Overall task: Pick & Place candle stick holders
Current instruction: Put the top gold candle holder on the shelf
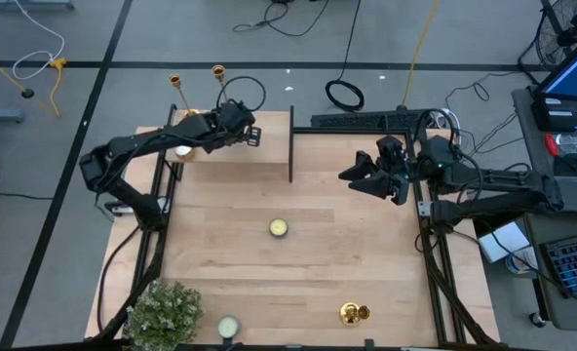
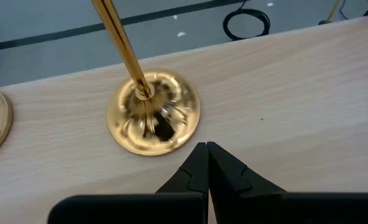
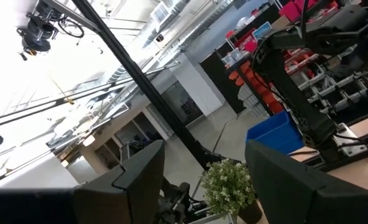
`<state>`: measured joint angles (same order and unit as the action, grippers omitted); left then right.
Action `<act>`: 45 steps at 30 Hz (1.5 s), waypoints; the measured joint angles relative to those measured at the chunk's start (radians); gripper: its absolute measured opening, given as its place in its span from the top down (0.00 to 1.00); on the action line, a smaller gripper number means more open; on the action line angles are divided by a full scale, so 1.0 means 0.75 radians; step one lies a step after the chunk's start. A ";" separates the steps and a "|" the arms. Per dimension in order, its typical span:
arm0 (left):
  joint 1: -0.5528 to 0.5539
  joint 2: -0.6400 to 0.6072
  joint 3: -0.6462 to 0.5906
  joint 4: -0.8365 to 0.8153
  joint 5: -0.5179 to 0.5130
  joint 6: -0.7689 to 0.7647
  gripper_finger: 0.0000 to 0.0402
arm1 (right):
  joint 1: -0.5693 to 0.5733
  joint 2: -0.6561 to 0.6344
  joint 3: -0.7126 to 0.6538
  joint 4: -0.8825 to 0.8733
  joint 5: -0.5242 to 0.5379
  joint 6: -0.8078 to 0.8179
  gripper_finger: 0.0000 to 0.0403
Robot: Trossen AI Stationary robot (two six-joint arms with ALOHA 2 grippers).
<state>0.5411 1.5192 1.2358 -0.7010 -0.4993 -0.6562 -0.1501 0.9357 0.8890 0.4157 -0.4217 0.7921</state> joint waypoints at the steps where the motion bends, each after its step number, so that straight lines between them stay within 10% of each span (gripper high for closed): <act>1: 0.002 0.000 0.000 -0.001 0.001 0.000 1.00 | 0.000 -0.002 0.000 -0.001 0.000 0.000 0.45; 45: 0.072 0.075 -0.005 -0.039 -0.029 0.045 1.00 | 0.001 -0.011 0.000 0.029 0.001 0.011 0.45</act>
<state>0.5950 1.5757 1.2324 -0.7303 -0.5209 -0.6224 -0.1497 0.9276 0.8890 0.4377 -0.4213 0.8001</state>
